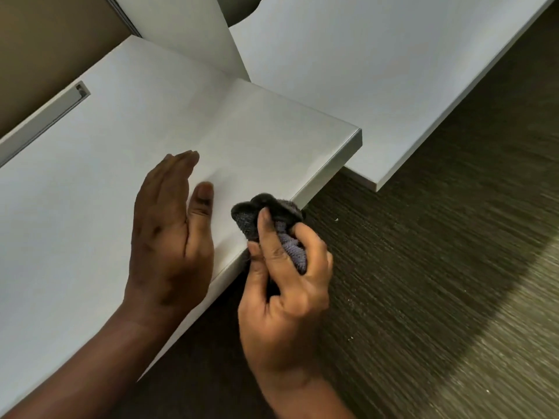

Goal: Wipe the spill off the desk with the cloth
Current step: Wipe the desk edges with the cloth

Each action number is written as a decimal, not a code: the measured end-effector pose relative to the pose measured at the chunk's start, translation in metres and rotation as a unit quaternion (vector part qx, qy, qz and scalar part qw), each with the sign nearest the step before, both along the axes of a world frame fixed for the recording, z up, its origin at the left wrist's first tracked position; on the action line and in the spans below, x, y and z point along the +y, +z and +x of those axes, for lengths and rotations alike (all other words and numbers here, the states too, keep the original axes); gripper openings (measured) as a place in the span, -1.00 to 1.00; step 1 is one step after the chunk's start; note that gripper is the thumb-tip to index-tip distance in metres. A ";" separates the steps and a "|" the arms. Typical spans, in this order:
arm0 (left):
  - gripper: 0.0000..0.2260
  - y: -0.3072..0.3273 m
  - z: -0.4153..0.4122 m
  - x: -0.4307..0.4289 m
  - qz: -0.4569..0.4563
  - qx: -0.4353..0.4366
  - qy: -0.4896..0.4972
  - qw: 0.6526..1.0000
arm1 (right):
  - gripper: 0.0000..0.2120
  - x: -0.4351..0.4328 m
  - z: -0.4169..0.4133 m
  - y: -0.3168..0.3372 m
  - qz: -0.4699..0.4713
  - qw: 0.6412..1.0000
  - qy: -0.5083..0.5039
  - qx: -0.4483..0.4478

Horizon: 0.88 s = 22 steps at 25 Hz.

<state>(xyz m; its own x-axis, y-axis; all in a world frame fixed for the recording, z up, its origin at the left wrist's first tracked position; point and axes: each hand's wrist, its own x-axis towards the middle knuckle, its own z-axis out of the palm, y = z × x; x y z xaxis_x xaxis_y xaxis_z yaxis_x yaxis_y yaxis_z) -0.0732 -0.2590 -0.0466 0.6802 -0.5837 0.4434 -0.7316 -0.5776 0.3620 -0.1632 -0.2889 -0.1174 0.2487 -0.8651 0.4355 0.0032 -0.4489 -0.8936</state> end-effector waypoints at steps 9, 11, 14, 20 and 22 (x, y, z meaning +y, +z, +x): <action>-0.58 -0.002 -0.001 0.000 -0.008 0.003 0.006 1.000 | -0.66 -0.005 0.006 0.000 0.059 0.997 -0.037 -0.038; -0.56 -0.001 -0.001 -0.002 -0.004 -0.001 0.007 1.000 | -0.66 0.017 0.001 -0.005 0.030 0.999 0.013 -0.030; -0.53 -0.001 0.001 0.000 0.007 -0.008 0.009 1.000 | -0.66 -0.050 0.019 -0.001 0.106 0.988 -0.043 -0.100; -0.58 0.002 -0.002 -0.004 0.017 0.013 0.024 0.999 | -0.71 -0.061 0.021 -0.005 0.114 0.983 -0.113 -0.090; -0.59 0.002 -0.001 -0.004 0.018 0.014 0.021 1.000 | -0.70 -0.007 0.005 -0.014 0.069 0.996 -0.043 -0.026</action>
